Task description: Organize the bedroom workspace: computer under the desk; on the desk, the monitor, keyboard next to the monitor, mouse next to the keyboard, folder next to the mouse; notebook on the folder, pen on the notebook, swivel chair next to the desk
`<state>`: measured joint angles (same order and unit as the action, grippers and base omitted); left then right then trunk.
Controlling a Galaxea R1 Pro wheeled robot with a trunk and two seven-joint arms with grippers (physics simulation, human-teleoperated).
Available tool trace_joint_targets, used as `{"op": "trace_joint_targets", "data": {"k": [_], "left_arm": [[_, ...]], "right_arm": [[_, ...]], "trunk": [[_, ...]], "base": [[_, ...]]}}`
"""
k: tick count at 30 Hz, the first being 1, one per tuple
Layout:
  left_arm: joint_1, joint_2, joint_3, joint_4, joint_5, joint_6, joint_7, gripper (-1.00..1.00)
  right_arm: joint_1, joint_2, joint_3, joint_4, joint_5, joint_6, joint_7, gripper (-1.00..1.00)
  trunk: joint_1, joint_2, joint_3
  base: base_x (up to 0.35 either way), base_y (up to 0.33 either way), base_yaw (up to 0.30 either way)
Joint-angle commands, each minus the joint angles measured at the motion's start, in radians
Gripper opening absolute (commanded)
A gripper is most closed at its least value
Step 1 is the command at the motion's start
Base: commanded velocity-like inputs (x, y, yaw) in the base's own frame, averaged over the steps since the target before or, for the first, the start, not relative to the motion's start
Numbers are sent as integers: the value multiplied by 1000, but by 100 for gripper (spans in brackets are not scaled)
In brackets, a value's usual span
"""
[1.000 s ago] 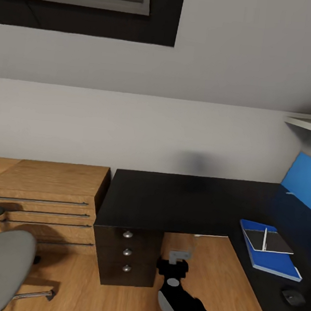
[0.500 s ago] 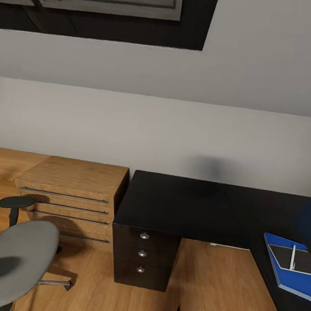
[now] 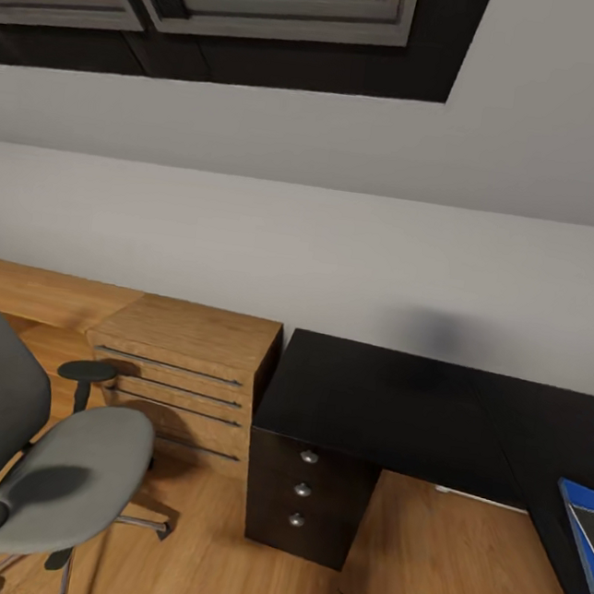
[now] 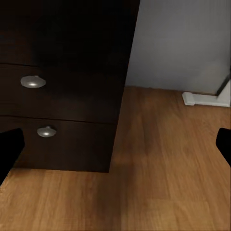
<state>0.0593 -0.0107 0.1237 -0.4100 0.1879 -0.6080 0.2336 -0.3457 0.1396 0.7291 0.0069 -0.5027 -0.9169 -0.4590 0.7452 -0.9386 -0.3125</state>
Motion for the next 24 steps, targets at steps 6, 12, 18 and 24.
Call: {"op": "trace_joint_targets", "data": {"k": [6, 12, 18, 24], "left_arm": [[0, -22, -20, 78, 2, -239, 1, 100], [0, -28, -68, 126, 4, -263, 7, 100], [0, -28, -77, 135, 4, -265, 3, 100], [0, -28, -78, 137, 3, -267, 2, 100]], "right_arm": [[6, -4, 8, 1, -3, -79, -6, 100], [7, -5, 7, 1, -3, -81, -6, 100], [6, -6, 7, 1, -3, -79, -5, 100], [6, -3, 8, 1, -5, -64, -4, 100]], "trunk": [[0, -1, -1], [0, -1, -1], [0, -1, -1], [0, -1, -1]], "base": [[0, 0, 279], [0, 0, 279], [0, 0, 279], [-3, 3, 279]]}}
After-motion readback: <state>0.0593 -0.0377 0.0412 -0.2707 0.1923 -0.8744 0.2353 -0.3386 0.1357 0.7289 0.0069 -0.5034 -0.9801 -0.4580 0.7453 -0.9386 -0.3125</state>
